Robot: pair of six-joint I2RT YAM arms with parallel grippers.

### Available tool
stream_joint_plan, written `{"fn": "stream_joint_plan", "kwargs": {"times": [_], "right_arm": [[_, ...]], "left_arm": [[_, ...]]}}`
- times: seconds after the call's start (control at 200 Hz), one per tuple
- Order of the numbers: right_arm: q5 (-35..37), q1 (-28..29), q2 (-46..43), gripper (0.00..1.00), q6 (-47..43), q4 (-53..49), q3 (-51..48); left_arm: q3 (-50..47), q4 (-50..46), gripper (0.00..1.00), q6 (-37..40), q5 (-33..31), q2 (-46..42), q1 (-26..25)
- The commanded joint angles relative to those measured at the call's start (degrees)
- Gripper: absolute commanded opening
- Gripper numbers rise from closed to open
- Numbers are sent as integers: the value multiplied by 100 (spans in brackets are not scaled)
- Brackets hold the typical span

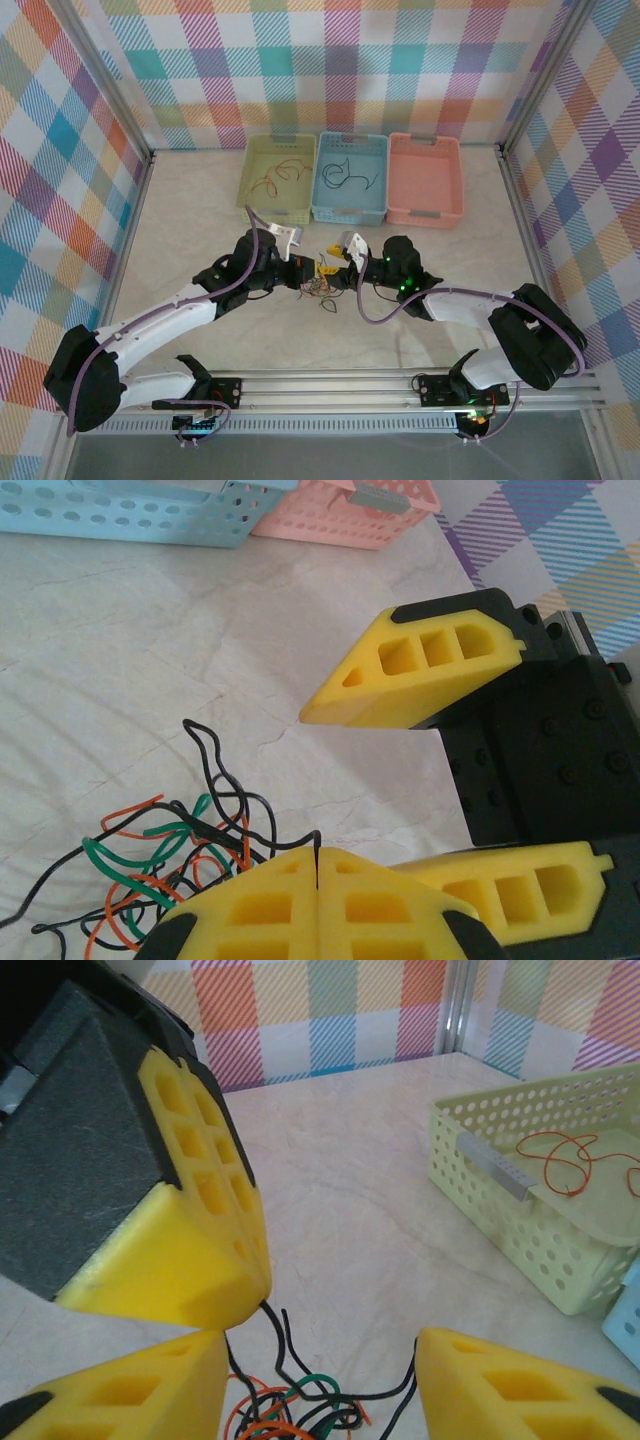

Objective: Untangle the cables

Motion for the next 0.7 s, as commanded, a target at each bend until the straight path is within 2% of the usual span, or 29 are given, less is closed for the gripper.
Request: {"fn": "stream_joint_plan", "kwargs": {"times": [0.0, 0.07, 0.185, 0.405, 0.695], "right_arm": [[147, 20, -65, 47, -98, -83, 116], [174, 20, -36, 43, -93, -62, 110], [92, 22, 3, 42, -100, -149, 166], [72, 28, 98, 53, -41, -151, 236], [-217, 28, 203, 57, -40, -175, 301]], "left_arm": [[199, 113, 0, 111, 191, 34, -46], [200, 133, 0, 112, 241, 28, -49], [189, 192, 0, 111, 351, 23, -71], [194, 251, 0, 120, 471, 16, -115], [166, 309, 0, 112, 495, -63, -144]]}}
